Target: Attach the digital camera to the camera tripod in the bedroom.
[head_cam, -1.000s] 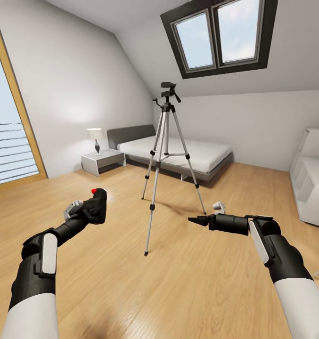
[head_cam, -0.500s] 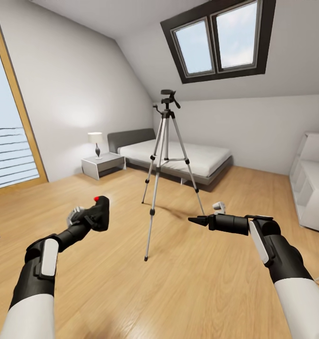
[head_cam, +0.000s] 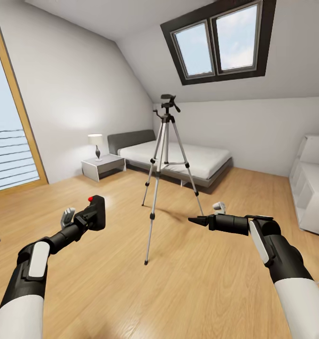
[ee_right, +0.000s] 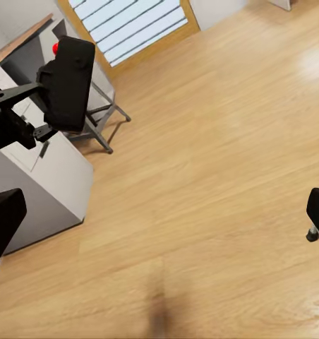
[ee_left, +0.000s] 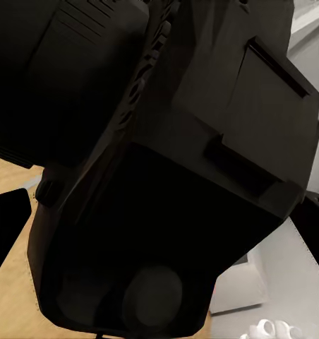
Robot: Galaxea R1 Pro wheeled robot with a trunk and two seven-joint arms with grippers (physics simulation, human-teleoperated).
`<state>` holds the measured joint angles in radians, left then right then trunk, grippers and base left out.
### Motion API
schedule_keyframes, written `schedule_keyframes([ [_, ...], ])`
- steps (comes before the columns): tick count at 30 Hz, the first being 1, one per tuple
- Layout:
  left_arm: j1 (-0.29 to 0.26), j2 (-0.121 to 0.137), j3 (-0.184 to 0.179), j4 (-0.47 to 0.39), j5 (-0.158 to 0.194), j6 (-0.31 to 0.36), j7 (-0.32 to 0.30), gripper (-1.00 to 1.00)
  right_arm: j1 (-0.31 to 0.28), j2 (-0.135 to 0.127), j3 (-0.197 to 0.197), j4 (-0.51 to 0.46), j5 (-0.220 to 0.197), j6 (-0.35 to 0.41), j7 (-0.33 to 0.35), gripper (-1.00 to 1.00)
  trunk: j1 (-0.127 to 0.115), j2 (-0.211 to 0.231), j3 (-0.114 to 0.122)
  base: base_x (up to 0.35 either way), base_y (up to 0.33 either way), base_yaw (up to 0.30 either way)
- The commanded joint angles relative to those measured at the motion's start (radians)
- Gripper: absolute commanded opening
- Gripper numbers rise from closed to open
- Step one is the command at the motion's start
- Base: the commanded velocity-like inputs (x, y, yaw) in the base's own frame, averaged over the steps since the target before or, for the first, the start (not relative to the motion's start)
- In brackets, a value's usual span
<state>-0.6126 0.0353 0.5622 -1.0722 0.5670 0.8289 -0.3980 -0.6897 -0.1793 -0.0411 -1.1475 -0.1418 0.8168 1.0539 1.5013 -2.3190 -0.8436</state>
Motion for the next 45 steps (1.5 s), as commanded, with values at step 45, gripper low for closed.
schedule_keyframes([
  [45,-0.001,-0.005,-0.001,0.0,-0.003,-0.005,-0.001,-1.0,-0.001,0.001,-0.001,0.005,-0.004,0.002,-0.022,1.0,-0.173,0.315,0.14,0.0,0.0,0.0],
])
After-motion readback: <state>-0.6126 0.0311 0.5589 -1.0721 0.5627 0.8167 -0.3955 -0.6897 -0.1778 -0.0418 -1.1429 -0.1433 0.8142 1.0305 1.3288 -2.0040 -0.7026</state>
